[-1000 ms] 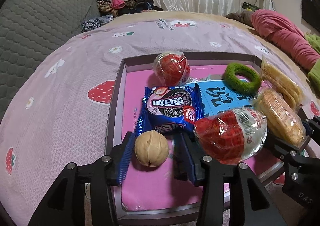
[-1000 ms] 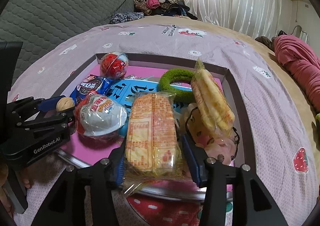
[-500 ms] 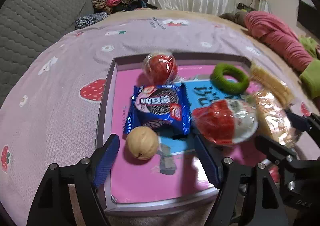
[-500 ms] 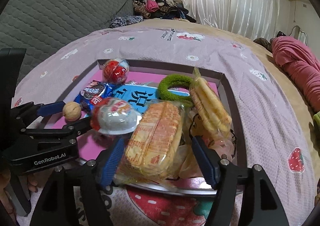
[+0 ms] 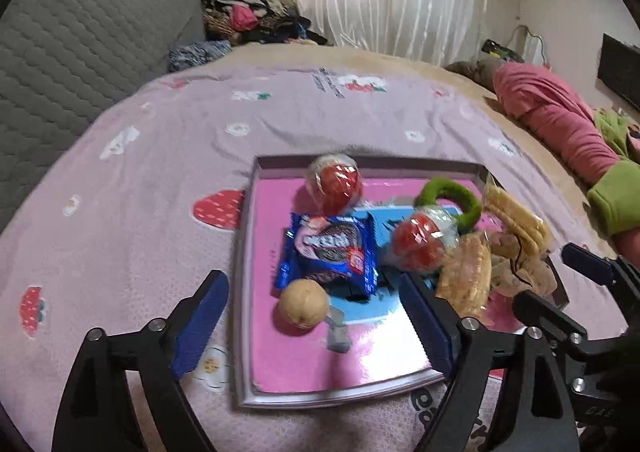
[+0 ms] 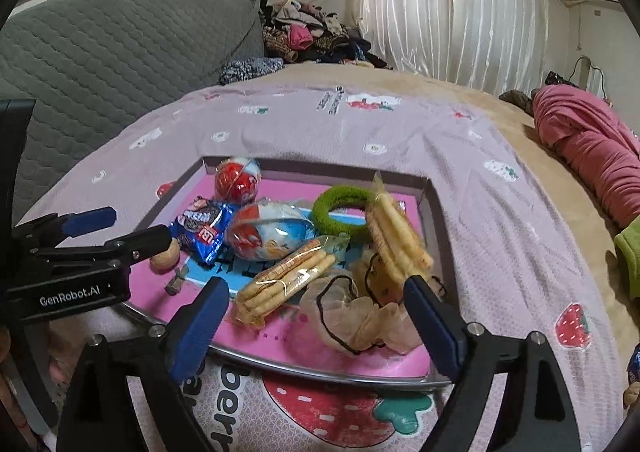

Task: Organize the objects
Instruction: 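Open both tools and withdraw them from the tray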

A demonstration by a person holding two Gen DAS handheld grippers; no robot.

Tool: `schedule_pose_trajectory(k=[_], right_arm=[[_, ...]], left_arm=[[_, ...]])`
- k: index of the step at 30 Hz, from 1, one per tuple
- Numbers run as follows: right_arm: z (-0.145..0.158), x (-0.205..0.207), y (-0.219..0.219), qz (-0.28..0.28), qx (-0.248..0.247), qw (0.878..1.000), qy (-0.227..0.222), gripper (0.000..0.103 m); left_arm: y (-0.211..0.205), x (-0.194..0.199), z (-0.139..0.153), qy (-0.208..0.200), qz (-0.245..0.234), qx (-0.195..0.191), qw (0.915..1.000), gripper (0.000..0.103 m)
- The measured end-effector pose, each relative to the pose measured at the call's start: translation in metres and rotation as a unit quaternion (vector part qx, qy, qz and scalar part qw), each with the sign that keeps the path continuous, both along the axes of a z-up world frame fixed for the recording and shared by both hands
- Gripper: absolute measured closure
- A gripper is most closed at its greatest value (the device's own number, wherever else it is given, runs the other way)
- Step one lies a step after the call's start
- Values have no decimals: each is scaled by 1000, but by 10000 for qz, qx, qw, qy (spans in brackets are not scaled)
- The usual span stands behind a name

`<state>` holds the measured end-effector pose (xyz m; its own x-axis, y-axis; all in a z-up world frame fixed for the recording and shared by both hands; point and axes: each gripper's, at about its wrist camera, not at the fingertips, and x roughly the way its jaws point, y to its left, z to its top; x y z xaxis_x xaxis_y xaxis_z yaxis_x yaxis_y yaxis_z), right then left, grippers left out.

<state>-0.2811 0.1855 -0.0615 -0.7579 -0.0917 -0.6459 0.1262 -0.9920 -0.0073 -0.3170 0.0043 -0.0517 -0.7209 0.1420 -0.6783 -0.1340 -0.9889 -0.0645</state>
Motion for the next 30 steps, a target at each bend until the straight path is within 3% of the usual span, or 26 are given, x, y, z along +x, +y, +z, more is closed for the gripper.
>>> schedule_pose_trajectory(k=[5,19,30], right_arm=[[17,14,2,-147,-10,9992,379,1],[55,39,7,-303,-64,9940,1046,1],[85,69,8,-266,-55,9942,1040,1]], left_arm=[[-6,6,11,131,66,45,9999,8],[-13,26,35,460,282,-237,9983,8],[-20,87,72,718,561,-183,9957,7]])
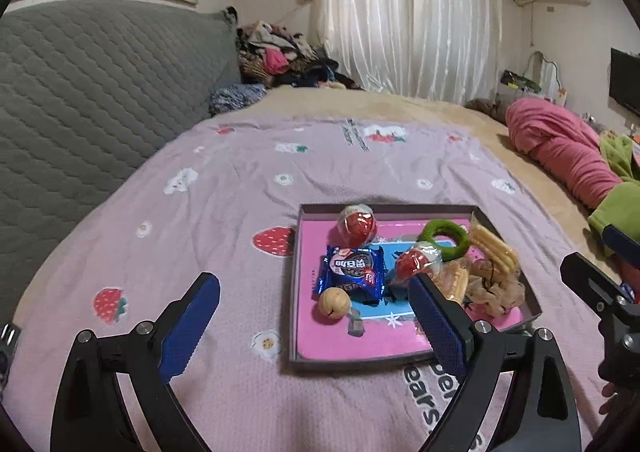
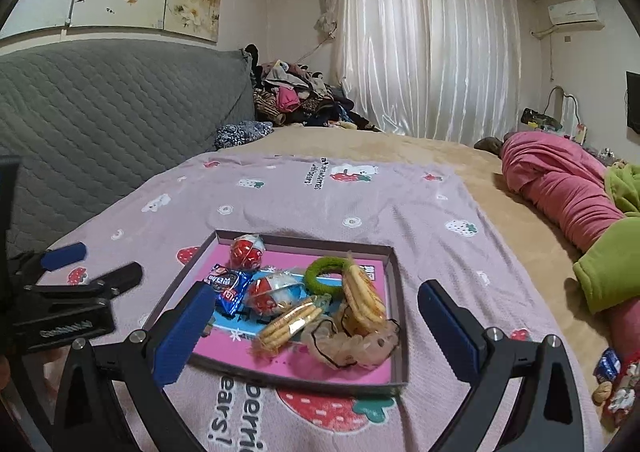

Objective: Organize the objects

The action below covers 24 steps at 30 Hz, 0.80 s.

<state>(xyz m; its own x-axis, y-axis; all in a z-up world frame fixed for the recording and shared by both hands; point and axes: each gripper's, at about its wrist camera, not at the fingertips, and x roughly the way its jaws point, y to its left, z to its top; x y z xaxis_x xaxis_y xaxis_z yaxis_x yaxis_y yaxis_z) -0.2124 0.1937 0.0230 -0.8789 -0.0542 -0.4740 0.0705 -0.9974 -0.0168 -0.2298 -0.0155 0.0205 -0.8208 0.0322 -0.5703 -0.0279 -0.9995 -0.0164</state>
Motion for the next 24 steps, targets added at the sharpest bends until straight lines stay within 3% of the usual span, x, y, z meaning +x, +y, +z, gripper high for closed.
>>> schedule_pose_trajectory(k=[8,24], right_arm=[[27,31,2,-26,-12,10000,28,1],[74,77,-2,-98,121,9997,185,0]], left_arm=[[0,35,24,-74,143,-247,9996,7],[-16,85,76,129,209,-84,9997,7]])
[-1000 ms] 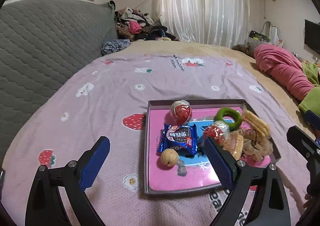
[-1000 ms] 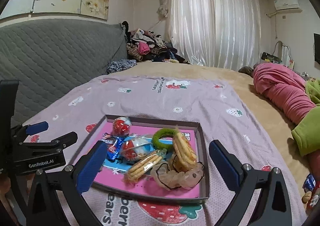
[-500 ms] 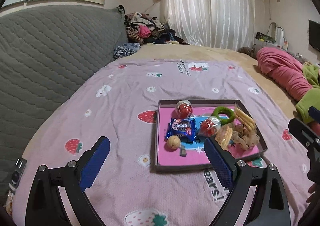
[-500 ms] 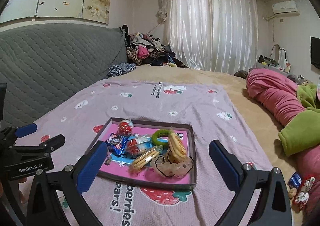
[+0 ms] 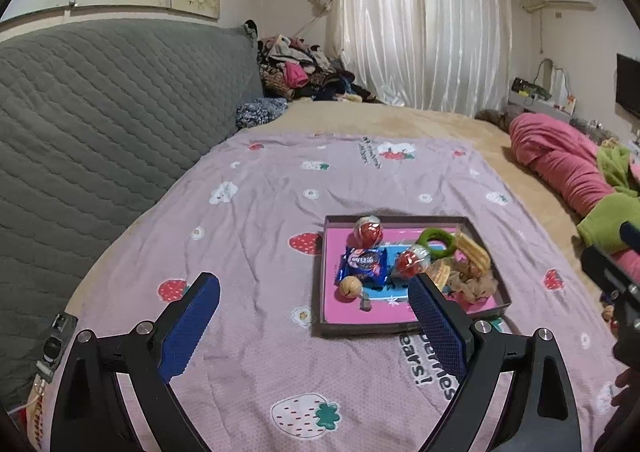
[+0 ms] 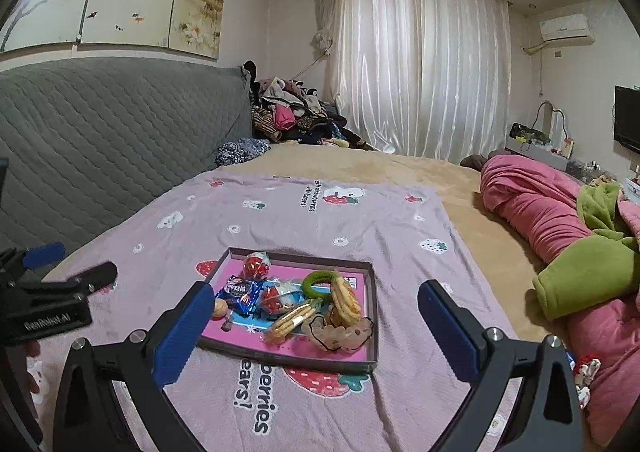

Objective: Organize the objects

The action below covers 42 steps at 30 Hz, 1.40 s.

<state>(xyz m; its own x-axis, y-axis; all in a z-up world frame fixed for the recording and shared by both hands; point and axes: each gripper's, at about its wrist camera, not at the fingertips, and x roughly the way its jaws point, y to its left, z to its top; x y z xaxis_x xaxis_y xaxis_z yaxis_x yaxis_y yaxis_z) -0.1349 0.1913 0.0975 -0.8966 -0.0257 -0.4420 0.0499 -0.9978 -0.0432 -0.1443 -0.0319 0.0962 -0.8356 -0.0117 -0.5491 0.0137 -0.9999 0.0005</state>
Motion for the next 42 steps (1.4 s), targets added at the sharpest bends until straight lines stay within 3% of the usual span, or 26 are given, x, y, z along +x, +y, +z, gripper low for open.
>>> schedule_pose_trajectory(k=[12,18,25,30,36,42], right_arm=[[-2,37,-1,-74,76,9999,-85,0],[-11,49,1,-91,36,9998,-144,0],[-26,56,7,-146,-73,9995,-279,0],[-35,60,10,-181,-84,9992,-337,0],[-50,60,13,-234,-107,9987,-440,0],[-67,59,15,-261,-152,9977,-606,0]], left_arm=[[-5,24,-11,-237,139,-137,9995,8],[-6,37,-21,-329,42,-8,9994,8],[-3,50,-28,-314,-119,132,9993,8],[2,61,-32,-181,-16,-148,9997,8],[5,68,-41,-223,-63,-218,9995,8],[2,70,-58,-318,-130,2,9994,8]])
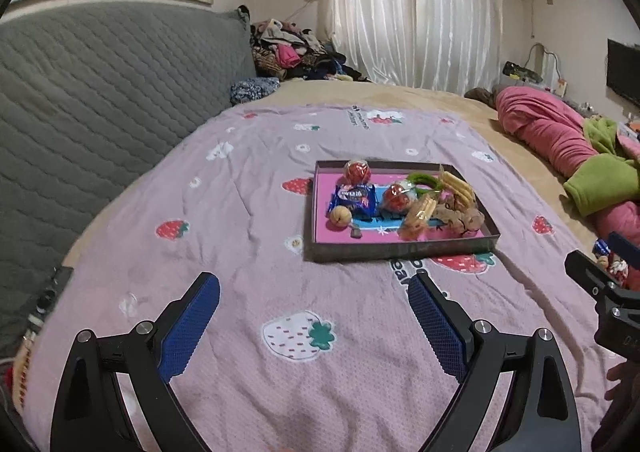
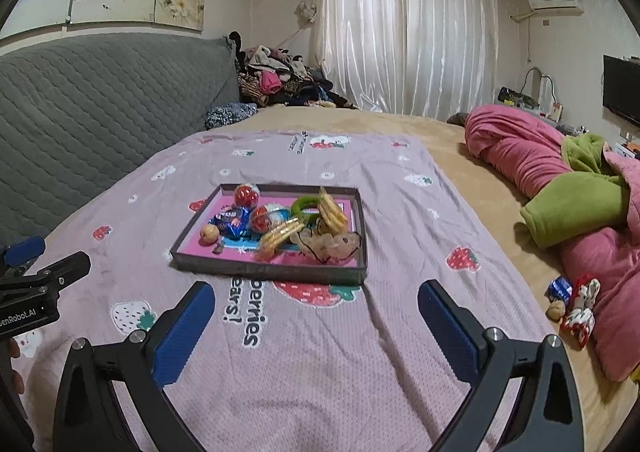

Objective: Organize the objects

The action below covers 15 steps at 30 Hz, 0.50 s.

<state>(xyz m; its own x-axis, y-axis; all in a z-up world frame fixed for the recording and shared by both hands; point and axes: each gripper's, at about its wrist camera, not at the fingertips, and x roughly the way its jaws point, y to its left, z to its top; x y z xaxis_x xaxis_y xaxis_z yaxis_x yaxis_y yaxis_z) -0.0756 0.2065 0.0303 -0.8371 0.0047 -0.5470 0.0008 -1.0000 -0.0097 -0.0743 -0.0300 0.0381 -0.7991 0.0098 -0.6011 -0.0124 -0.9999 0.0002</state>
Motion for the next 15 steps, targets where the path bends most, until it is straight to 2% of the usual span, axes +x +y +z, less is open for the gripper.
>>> schedule_pose_trajectory(k=[7,15], right_arm=[[-13,0,5,-33,-27,9999,-110,0],[-24,-4,9,-55,-40,9998,-186,0]], left_arm=[[-1,-10,-25,-252,54,-79,9996,8],[2,-17,-45,-331,18,-146,9993,8]])
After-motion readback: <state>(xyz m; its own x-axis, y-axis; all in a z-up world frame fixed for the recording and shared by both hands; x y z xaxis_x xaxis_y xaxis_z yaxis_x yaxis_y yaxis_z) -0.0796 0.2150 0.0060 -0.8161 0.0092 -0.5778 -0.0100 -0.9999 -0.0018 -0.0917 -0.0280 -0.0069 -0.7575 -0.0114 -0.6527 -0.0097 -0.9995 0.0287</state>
